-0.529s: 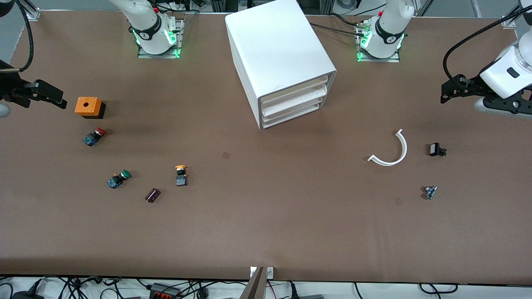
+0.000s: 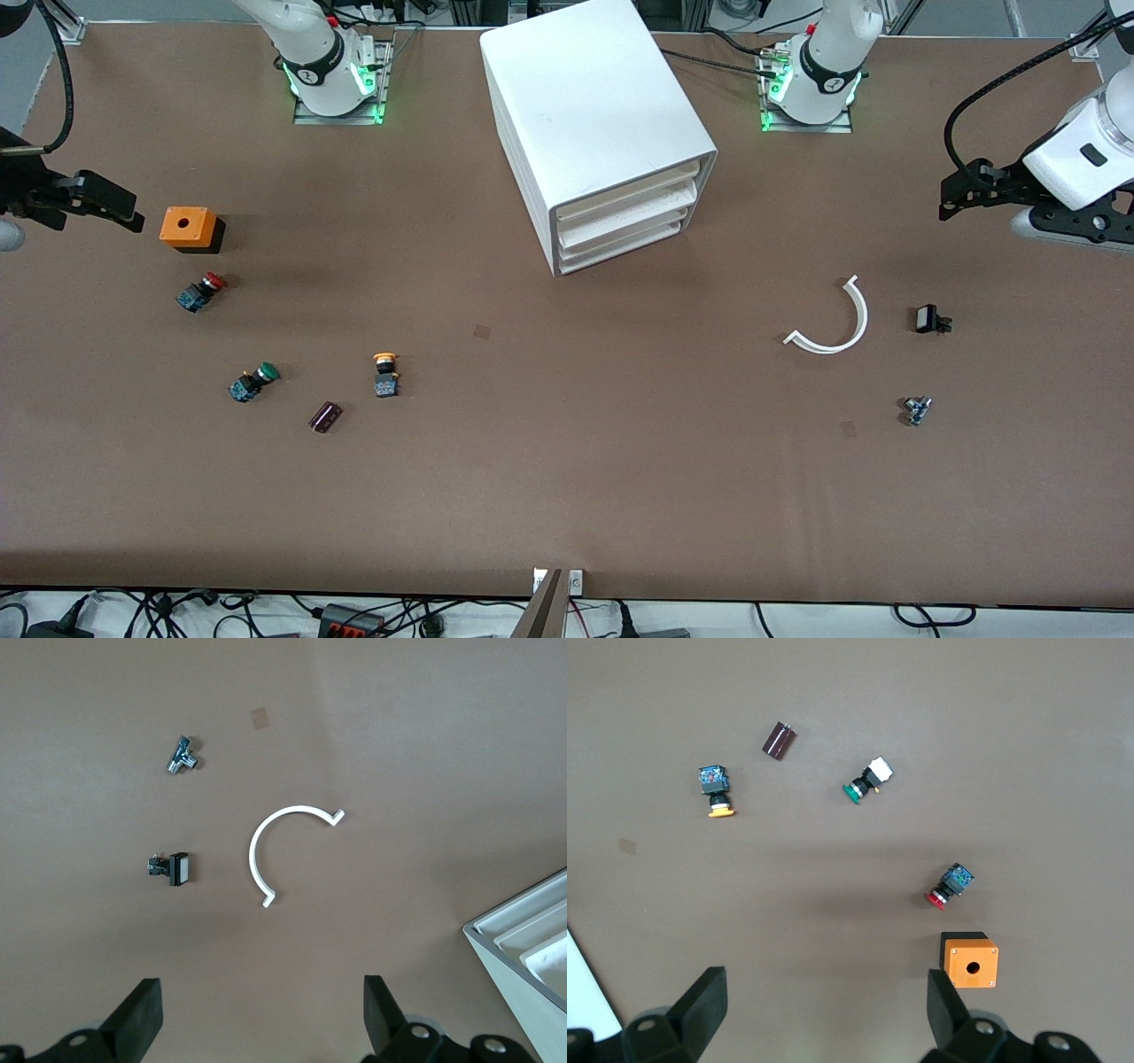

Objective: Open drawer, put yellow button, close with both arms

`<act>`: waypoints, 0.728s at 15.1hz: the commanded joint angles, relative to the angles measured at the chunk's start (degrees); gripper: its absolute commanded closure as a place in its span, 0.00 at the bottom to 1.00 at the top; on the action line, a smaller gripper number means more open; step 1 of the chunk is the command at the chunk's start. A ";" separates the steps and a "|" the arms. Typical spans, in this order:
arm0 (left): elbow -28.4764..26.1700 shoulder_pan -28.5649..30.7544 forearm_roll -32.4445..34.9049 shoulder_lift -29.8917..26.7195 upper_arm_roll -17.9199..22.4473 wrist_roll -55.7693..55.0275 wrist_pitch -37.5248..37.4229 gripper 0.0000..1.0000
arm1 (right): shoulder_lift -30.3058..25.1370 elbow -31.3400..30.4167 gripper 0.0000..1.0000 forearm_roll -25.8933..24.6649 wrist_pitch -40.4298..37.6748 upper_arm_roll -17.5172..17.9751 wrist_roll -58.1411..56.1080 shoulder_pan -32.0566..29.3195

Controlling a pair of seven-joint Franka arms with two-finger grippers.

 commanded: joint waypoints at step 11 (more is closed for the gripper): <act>1.55 -1.02 -11.05 9.75 -0.55 4.12 -24.63 0.00 | 7.10 -0.99 0.00 0.31 3.18 0.25 0.06 4.22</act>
